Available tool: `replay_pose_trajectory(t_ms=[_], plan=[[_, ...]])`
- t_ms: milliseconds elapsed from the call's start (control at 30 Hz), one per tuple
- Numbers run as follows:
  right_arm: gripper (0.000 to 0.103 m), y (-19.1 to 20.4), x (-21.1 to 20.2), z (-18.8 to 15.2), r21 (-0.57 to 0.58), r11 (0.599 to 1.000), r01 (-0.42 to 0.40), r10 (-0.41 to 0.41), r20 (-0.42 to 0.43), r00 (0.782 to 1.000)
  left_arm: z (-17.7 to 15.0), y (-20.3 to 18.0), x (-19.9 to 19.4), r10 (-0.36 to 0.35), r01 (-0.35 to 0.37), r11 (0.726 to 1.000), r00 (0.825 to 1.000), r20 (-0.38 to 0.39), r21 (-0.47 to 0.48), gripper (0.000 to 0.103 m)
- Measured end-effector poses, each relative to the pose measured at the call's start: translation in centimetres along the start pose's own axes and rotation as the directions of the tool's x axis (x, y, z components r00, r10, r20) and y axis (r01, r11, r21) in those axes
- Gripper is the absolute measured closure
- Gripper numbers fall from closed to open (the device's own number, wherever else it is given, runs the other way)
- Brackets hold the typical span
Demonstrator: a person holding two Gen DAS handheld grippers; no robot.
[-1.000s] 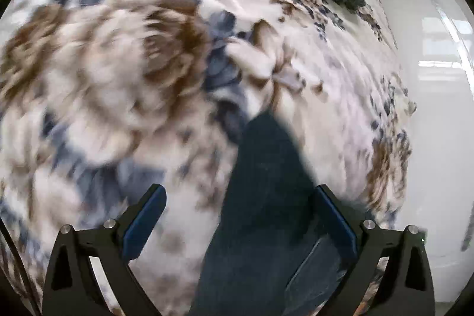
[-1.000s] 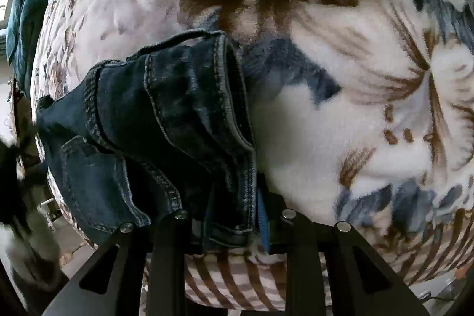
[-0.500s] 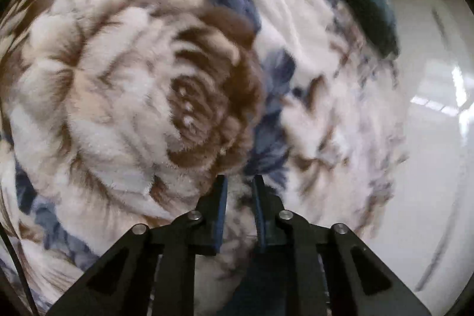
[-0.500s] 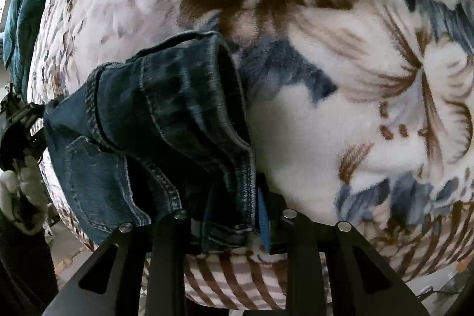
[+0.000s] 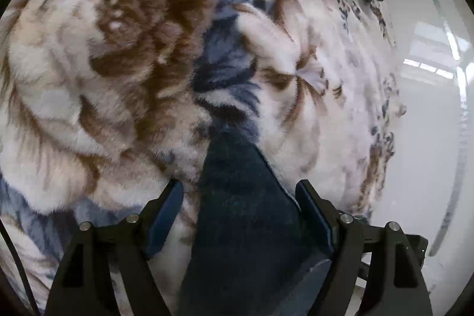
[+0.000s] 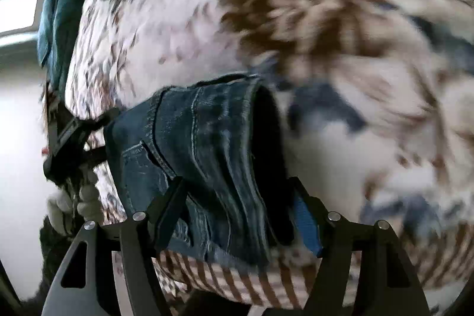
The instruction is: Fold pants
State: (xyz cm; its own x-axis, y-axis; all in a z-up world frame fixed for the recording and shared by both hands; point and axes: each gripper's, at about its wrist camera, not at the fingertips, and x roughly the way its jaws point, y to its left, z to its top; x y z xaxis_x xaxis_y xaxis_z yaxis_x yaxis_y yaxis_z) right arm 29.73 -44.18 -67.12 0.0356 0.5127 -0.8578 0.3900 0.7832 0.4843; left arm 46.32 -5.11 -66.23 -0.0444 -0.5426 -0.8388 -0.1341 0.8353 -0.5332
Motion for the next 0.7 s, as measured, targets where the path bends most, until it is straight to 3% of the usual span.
replay_pose_trajectory(t_ms=[67,200,233,300,367,467,533,633,700], plan=[[0.046,-0.7,1.4,0.4,-0.006,0.998,0.062,-0.062,0.009,0.998,0.0,-0.2,-0.1,0.005,-0.005,1.000,1.000,0.010,0.015,0.026],[0.046,-2.0,2.3,0.7,0.046,0.998,0.036,-0.036,-0.003,0.999,-1.0,-1.1,-1.4,0.035,-0.042,0.996,0.995,0.092,0.076,0.026],[0.043,-1.6,2.1,0.6,0.026,0.999,0.034,-0.034,-0.001,0.999,-1.6,-1.5,-2.2,0.047,-0.061,0.992,0.991,0.127,0.110,0.026],[0.030,-1.1,1.6,0.4,-0.002,1.000,0.006,-0.006,-0.016,1.000,-2.6,-1.8,-3.4,0.010,-0.029,0.987,0.993,0.118,0.156,0.023],[0.020,-1.5,1.4,0.1,0.002,0.999,-0.049,0.049,-0.033,0.998,-3.8,-1.1,-4.3,-0.059,0.048,0.990,0.995,0.079,0.134,0.015],[0.013,-2.3,2.7,0.3,-0.001,0.992,-0.123,0.122,-0.080,0.989,-5.7,0.5,-3.6,-0.081,0.076,0.992,0.996,0.039,0.099,0.015],[0.006,-2.8,4.7,0.8,0.009,0.984,-0.177,0.177,-0.107,0.978,-6.4,1.2,-1.8,-0.068,0.069,0.994,0.998,-0.013,0.083,0.015],[0.002,-2.3,6.8,2.0,0.002,0.962,-0.273,0.271,-0.136,0.953,-7.0,1.9,0.0,-0.127,0.130,0.990,0.991,-0.043,0.058,0.015],[0.003,-1.2,6.8,2.4,-0.019,0.910,-0.414,0.407,-0.155,0.900,-6.9,1.7,0.1,-0.170,0.172,0.984,0.985,-0.039,0.048,0.014]])
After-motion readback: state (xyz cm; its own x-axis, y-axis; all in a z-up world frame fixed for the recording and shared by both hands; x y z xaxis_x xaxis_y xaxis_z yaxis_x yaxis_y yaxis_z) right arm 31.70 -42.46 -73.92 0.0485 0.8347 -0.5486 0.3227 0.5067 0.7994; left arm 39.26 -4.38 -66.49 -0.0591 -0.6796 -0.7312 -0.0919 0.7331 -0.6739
